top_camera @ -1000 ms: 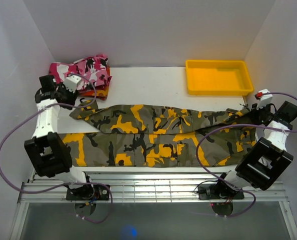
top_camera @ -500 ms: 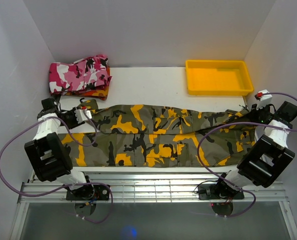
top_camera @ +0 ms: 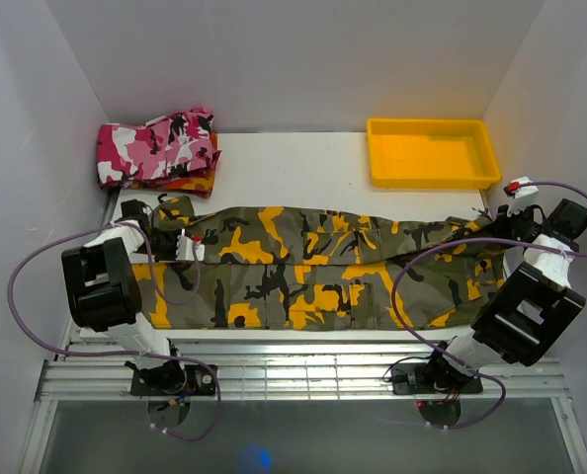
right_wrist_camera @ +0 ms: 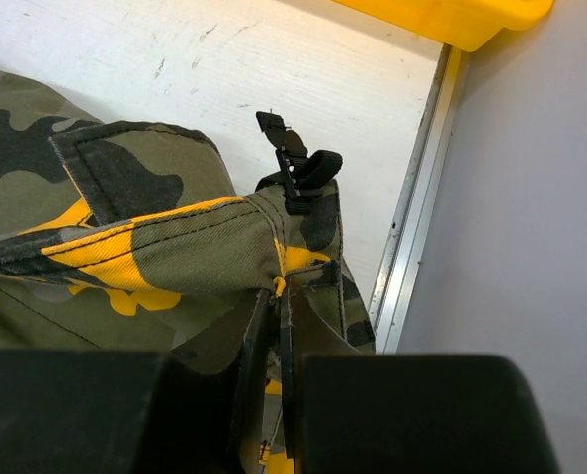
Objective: Fold and stack the trousers
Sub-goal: Flatten the trousers out
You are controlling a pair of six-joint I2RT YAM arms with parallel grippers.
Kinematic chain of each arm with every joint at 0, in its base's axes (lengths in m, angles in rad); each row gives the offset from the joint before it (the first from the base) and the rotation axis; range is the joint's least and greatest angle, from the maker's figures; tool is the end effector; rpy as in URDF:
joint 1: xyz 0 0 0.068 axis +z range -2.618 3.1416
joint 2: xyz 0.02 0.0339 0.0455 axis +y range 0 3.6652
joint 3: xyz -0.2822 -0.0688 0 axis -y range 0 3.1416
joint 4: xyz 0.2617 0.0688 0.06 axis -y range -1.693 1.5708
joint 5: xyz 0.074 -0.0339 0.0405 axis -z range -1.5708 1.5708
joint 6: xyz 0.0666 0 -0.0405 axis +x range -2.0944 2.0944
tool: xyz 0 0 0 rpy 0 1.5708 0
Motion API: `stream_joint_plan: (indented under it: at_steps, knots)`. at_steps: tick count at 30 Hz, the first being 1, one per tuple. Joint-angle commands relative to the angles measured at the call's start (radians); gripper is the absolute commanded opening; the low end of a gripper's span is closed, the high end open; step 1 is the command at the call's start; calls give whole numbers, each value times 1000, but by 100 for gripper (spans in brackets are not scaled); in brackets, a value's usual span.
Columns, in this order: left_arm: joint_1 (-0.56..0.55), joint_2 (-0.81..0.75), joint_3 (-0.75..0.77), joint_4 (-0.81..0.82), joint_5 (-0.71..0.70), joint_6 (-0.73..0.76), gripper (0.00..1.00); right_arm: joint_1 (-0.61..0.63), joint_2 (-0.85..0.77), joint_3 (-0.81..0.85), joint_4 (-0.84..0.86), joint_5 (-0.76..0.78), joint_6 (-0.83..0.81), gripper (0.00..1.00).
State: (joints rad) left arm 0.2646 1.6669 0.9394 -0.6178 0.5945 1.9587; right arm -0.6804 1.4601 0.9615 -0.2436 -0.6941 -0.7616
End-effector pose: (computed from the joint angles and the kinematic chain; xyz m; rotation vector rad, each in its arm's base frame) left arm 0.3102 0.0454 0.1393 1.9394 1.5977 -0.0860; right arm 0.2908 -0.1805 0.2369 -0.4172 2.0758 -0.0389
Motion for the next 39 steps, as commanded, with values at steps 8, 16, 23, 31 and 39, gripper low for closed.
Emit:
stream_joint_plan:
  at_steps: [8,16,23,31,39]
  knots:
    - [-33,10,13,75,19,-35,0,-8,-3,48,4,10,-2,8]
    - [4,-286,206,-177,234,-506,0,-10,-70,2,62,24,7,8]
    - [16,-398,417,-453,258,-976,0,-25,-118,-46,135,34,33,8]
    - [128,-395,536,-787,438,-1225,0,-42,-1,71,-15,149,-44,8]
    - [128,-542,486,-787,433,-1288,0,-171,2,57,-59,5,-214,8]
